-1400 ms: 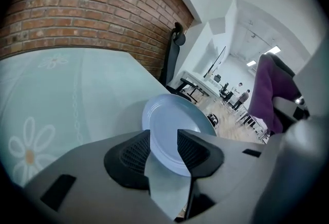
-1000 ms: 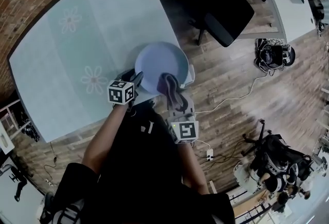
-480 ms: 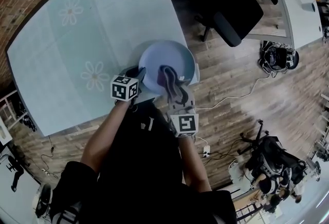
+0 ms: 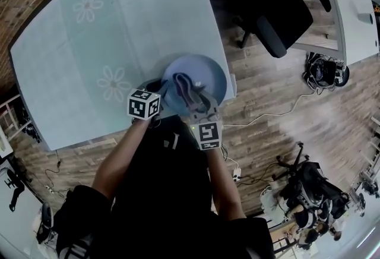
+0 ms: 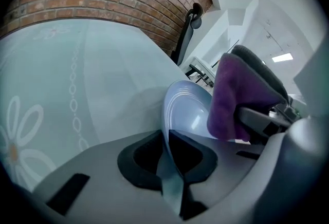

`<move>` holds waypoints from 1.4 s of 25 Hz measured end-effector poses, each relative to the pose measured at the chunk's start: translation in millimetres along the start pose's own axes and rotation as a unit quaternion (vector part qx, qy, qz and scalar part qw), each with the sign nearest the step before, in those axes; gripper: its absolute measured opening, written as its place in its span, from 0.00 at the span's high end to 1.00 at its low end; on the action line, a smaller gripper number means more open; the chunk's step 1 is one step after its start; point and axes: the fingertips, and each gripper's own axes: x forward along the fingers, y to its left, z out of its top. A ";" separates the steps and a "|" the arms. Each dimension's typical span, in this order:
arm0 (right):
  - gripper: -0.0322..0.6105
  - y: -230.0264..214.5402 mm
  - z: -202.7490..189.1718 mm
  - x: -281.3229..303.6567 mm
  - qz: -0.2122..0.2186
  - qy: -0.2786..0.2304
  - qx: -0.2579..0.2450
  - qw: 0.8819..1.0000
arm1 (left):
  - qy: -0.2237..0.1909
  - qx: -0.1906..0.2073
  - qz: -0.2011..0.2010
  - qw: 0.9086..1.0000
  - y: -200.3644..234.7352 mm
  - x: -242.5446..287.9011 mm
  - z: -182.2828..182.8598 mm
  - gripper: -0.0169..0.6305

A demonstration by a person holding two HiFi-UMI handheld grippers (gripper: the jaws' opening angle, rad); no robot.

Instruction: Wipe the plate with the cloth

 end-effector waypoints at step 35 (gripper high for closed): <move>0.86 -2.3 -25.7 103.4 0.018 0.139 -0.201 0.970 | 0.012 0.023 -0.028 0.999 -2.0 7.8 2.0 0.89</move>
